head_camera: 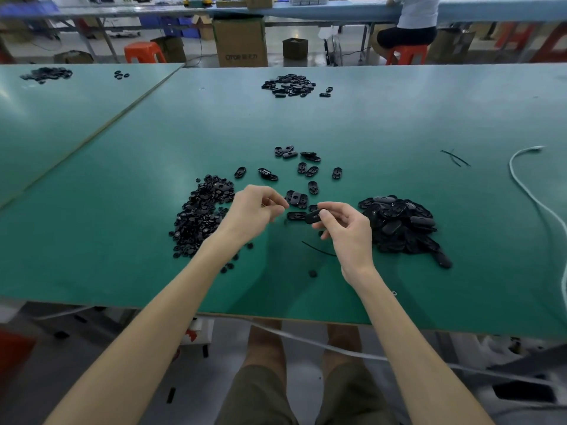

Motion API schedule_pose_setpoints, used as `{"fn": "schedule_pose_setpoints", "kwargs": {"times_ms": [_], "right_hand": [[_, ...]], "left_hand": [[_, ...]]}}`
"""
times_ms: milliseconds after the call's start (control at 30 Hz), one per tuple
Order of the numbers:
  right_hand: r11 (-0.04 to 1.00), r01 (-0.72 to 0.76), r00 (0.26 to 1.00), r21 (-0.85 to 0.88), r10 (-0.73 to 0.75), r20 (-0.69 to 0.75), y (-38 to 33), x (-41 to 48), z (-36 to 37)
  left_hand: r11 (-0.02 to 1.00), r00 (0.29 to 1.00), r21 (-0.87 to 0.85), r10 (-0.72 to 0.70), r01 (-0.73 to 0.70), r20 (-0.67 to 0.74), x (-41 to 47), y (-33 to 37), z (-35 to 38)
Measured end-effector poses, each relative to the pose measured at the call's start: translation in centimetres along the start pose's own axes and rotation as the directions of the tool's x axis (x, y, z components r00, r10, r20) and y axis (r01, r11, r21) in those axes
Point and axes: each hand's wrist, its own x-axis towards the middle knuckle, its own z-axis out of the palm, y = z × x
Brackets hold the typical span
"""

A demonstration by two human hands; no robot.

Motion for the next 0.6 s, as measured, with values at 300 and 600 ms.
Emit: {"fn": "schedule_pose_setpoints", "kwargs": {"times_ms": [300, 600], "right_hand": [[0.999, -0.002, 1.000, 0.041, 0.002, -0.005, -0.1, 0.1, 0.2], [0.997, -0.009, 1.000, 0.072, 0.010, -0.013, 0.1, 0.3, 0.2]], "left_hand": [[0.862, 0.993, -0.494, -0.109, 0.116, 0.044, -0.4, -0.4, 2.5], [0.815, 0.986, -0.560, -0.166, 0.152, 0.026, -0.6, -0.6, 3.7]]}}
